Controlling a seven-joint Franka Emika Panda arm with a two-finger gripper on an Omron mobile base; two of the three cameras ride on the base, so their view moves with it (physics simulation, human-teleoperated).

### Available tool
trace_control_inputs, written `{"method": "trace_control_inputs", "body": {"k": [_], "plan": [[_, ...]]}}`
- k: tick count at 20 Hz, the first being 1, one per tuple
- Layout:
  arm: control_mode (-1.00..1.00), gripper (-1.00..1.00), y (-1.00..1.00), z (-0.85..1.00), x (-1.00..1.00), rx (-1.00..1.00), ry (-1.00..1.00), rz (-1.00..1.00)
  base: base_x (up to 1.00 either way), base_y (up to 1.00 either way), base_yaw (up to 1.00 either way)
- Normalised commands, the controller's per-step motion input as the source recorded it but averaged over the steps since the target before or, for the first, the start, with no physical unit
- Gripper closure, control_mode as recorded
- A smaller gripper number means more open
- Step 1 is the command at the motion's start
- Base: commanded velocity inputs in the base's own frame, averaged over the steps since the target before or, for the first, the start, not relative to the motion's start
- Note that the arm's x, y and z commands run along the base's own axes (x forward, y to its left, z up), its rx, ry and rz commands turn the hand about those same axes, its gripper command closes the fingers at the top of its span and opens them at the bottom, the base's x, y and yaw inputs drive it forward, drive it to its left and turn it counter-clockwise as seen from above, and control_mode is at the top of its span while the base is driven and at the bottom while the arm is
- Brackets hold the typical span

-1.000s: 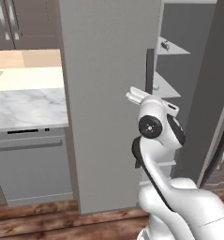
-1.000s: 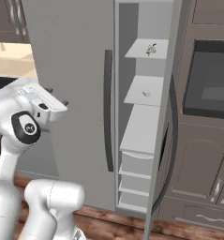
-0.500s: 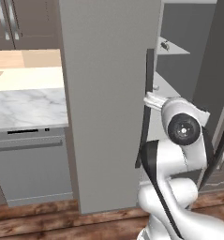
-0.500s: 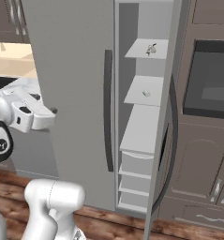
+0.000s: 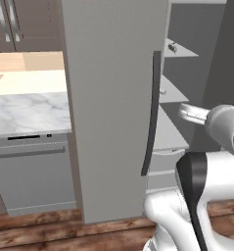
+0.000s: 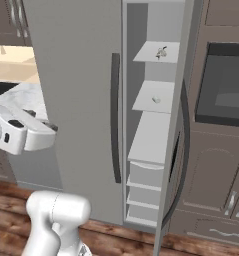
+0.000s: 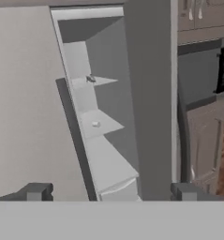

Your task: There's a fish in the fridge that needs to be moved to the freezer for freezing. Pick up the fish from the fridge, place it on any shelf in the freezer, and close the fridge and freezer doors when done.

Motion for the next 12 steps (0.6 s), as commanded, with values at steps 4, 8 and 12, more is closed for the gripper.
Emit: {"method": "trace_control_inputs", "body": {"k": [4, 8, 12], "plan": [[-1.00, -1.00, -0.64, -0.04, 0.02, 0.00, -0.04, 0.22, 0.00, 0.00, 0.00], [-1.00, -1.00, -0.66, -0.25, 0.28, 0.00, -0.07, 0.25, 0.00, 0.00, 0.00], [-1.00, -1.00, -0.60, -0.47, 0.16, 0.00, -0.11, 0.26, 0.00, 0.00, 0.00]]}}
